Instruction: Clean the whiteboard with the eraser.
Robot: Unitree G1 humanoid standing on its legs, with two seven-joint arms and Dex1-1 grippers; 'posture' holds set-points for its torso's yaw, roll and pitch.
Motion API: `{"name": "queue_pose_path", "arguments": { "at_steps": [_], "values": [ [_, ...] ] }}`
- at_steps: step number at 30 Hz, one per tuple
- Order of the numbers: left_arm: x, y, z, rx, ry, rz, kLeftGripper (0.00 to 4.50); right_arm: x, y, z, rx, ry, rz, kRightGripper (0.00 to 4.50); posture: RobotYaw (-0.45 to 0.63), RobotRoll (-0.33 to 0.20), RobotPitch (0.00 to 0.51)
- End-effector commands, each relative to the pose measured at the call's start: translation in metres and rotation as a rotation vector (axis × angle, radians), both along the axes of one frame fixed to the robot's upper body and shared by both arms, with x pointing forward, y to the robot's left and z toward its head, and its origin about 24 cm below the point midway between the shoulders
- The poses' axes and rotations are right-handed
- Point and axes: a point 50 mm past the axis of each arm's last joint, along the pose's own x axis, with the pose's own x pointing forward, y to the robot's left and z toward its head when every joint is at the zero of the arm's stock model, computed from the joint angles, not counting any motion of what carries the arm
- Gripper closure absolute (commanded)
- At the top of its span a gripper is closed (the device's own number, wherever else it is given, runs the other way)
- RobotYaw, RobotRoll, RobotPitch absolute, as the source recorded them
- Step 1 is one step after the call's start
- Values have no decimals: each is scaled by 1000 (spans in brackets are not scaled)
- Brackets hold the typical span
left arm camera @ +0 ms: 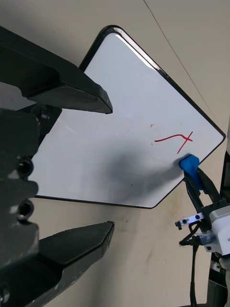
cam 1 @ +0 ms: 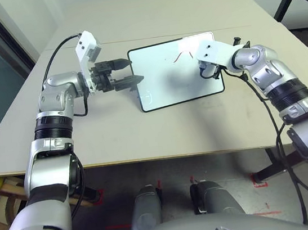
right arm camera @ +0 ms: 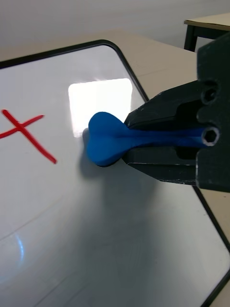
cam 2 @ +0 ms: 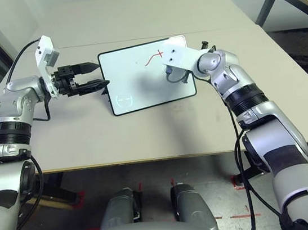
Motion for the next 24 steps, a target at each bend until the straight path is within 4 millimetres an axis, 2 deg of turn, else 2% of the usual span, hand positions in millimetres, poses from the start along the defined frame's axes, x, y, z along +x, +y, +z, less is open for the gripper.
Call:
{"name": "queue_pose_path", "arguments": {
  "at_steps": [1, 10, 24],
  "values": [
    [2, 0, 3, 13, -10, 1, 0, 2, 14, -4, 5, 6, 34, 4263, 161, 0, 19],
    [2, 0, 3, 11, -11, 4, 0, 2, 53, -5, 24, 3, 124, 4267, 166, 0, 19],
    [1, 0, 3, 8, -10, 4, 0, -2, 81, -5, 29, 3, 203, 4268, 166, 0, 26]
  ]
}}
